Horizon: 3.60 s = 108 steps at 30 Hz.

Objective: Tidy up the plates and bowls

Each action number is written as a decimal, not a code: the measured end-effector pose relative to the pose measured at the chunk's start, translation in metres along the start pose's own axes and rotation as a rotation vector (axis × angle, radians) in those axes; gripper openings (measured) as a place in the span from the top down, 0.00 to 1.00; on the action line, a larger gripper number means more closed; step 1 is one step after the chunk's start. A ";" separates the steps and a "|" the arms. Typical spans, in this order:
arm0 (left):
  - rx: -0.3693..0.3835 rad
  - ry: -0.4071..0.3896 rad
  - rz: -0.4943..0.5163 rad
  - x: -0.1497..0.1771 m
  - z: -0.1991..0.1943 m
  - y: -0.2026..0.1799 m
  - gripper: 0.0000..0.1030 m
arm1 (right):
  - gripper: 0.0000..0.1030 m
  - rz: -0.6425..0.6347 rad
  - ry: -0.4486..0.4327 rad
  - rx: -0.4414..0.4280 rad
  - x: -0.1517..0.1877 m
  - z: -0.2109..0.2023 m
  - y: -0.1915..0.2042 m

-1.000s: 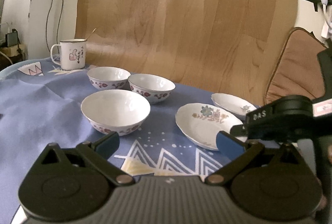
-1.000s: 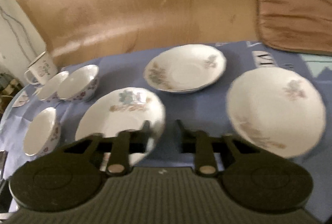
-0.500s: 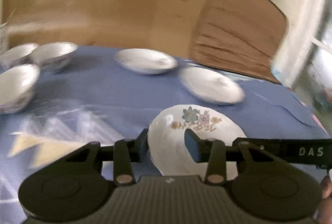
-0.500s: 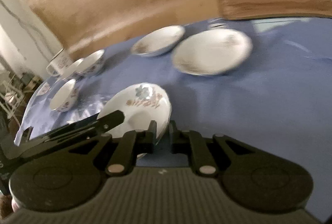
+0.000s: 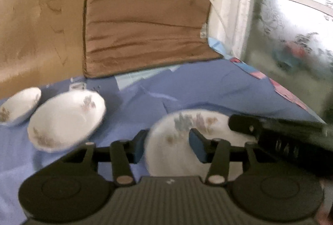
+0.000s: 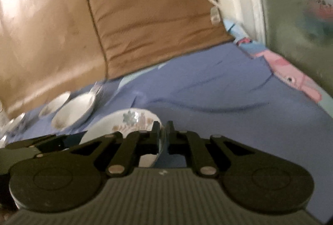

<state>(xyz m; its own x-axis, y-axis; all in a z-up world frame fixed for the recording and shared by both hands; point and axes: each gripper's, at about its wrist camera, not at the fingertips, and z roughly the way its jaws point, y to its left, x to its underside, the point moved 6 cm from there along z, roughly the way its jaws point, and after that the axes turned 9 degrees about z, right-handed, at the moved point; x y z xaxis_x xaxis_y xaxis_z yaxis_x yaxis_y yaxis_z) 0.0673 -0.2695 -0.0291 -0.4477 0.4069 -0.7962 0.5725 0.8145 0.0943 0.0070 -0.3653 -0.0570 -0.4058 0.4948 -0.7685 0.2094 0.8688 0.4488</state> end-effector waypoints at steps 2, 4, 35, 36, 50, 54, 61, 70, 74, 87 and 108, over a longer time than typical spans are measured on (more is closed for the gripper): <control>0.005 0.015 -0.038 0.001 0.002 0.009 0.38 | 0.84 -0.009 -0.020 0.015 -0.003 0.004 -0.002; 0.017 0.022 -0.083 0.002 0.000 0.015 0.39 | 0.81 -0.001 -0.059 -0.004 -0.006 0.000 -0.004; -0.317 0.033 -0.359 0.094 -0.103 0.180 0.33 | 0.59 0.004 0.153 -0.072 -0.029 0.038 0.099; -0.298 0.016 -0.380 0.096 -0.107 0.182 0.33 | 0.59 0.000 0.178 -0.063 -0.029 0.050 0.105; -0.072 -0.113 -0.582 0.105 -0.118 0.204 0.35 | 0.87 0.140 0.431 -0.102 -0.003 0.076 0.125; 0.035 -0.094 -0.584 0.106 -0.119 0.195 0.39 | 0.87 0.086 0.500 -0.214 0.017 0.029 0.132; 0.054 -0.011 -0.430 0.110 -0.127 0.148 0.82 | 0.88 0.026 0.514 -0.311 0.055 -0.034 0.124; 0.147 -0.020 -0.435 0.077 -0.124 0.105 0.88 | 0.88 0.047 0.351 -0.250 0.044 -0.060 0.086; 0.184 -0.023 -0.389 0.048 -0.109 0.075 0.87 | 0.88 0.056 0.235 -0.188 0.018 -0.062 0.064; 0.176 0.020 -0.311 0.014 -0.058 0.028 0.85 | 0.87 0.076 0.130 -0.068 -0.002 -0.050 0.011; 0.104 -0.055 -0.230 0.036 -0.089 0.085 0.69 | 0.63 -0.224 -0.082 0.013 0.000 -0.045 0.065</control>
<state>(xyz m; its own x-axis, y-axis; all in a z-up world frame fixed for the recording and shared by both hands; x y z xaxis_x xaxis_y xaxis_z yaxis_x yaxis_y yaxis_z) 0.0382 -0.1485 0.0033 -0.5375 0.1904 -0.8215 0.5290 0.8348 -0.1526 -0.0196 -0.3100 -0.0068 -0.3696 0.2897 -0.8829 0.1344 0.9568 0.2577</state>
